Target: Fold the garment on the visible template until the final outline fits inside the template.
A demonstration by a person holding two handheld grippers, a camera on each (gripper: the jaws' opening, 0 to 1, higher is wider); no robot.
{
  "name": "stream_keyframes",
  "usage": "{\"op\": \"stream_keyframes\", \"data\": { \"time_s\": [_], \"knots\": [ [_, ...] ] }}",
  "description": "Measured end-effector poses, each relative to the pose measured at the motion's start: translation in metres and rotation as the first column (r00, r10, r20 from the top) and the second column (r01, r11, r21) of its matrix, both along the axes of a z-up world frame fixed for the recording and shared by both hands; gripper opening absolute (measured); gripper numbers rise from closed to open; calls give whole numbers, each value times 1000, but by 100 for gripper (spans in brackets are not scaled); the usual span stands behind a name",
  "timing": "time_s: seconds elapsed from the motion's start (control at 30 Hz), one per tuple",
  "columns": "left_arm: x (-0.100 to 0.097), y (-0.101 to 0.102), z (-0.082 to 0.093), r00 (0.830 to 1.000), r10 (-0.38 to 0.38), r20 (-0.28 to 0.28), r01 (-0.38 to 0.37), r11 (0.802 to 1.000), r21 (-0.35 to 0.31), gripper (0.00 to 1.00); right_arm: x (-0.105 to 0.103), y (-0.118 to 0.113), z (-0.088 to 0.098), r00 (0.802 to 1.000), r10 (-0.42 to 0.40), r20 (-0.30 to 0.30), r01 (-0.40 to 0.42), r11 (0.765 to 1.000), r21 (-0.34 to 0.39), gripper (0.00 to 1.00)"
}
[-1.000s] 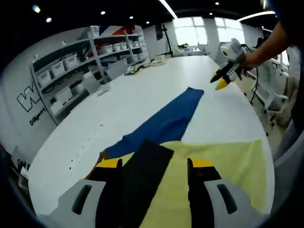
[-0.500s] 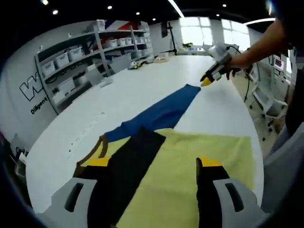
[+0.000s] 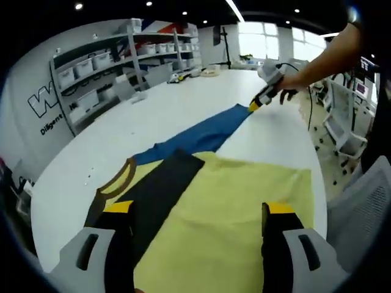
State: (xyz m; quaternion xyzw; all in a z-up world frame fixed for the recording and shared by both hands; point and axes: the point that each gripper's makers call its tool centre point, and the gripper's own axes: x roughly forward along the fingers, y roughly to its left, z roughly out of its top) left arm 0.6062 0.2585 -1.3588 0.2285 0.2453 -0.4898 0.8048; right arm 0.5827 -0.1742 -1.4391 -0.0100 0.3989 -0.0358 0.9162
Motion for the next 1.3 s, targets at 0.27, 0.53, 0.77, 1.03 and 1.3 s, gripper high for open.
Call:
{"op": "stream_keyframes", "data": {
  "time_s": [0.27, 0.53, 0.77, 1.03, 1.3],
  "knots": [
    [-2, 16, 8, 999, 40, 6, -40, 999, -6, 83, -2, -4, -7, 995, -94, -16, 95, 994, 54, 22],
    [-6, 36, 7, 996, 85, -4, -85, 996, -6, 82, 0, 5, -3, 999, -41, -10, 41, 999, 4, 4],
    [-11, 48, 6, 995, 102, -11, -102, 995, 2, 80, 1, 17, 4, 999, 40, -6, -40, 998, -49, 0],
    [-12, 58, 8, 993, 119, -10, -119, 993, -3, 80, 1, 34, 28, 998, 17, 68, -17, 1000, 5, 0],
    [-13, 74, 10, 988, 151, -18, -151, 988, -25, 81, 12, 57, 61, 989, 19, 144, -27, 998, 52, 0]
  ]
}}
